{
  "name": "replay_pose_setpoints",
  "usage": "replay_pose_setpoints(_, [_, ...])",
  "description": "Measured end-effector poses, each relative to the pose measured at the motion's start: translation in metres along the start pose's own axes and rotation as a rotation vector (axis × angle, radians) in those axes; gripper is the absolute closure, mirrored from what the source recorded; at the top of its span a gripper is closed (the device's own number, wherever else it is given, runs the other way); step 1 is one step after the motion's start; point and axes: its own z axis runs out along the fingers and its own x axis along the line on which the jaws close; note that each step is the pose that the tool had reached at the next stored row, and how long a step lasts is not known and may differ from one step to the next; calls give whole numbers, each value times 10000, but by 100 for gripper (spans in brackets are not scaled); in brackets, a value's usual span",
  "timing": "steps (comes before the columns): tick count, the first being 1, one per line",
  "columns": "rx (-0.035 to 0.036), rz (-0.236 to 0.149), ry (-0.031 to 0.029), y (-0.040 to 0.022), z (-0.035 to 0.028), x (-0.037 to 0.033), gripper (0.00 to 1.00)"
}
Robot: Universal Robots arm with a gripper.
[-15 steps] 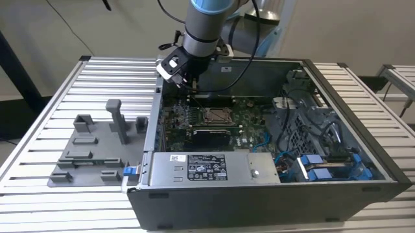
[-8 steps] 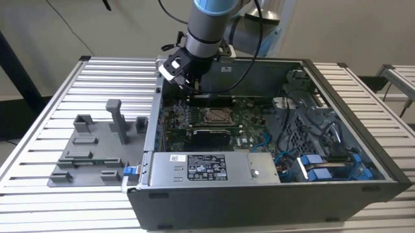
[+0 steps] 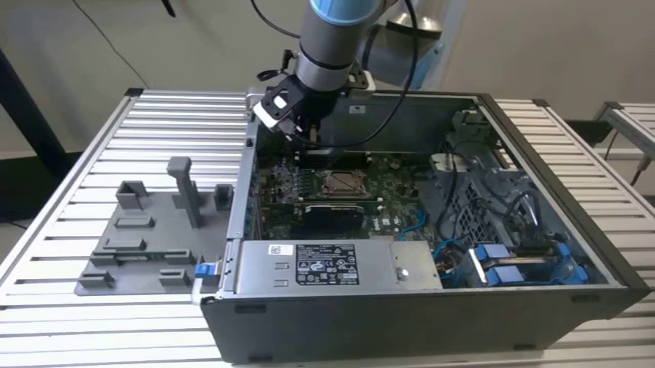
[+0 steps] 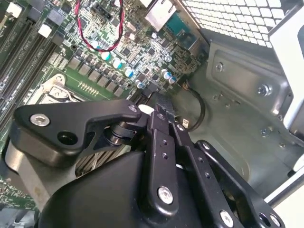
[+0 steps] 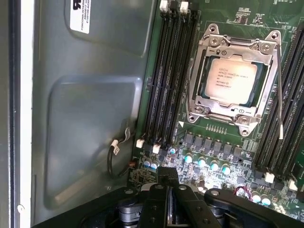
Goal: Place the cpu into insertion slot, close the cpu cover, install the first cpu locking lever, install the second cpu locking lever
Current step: 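Install the first cpu locking lever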
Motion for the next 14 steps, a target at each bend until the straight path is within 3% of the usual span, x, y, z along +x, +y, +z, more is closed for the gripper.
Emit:
replay_pose_setpoints(2, [7,-31,-5,19,-4,-5,89])
replay_pose_setpoints(4, [-28,-107,-49,21,-4,-5,89])
replay_pose_setpoints(6, [-64,-105,-203,23,-5,-6,89])
replay_pose_setpoints(8, [-162,-134,-361,23,-6,-8,89])
replay_pose_setpoints(10, [-281,-162,-581,23,-6,-9,89])
replay_pose_setpoints(12, [-479,-210,-799,23,-7,-11,89])
replay_pose_setpoints(13, [-606,-241,-871,23,-7,-11,89])
replay_pose_setpoints(14, [-652,-253,-883,30,0,-14,89])
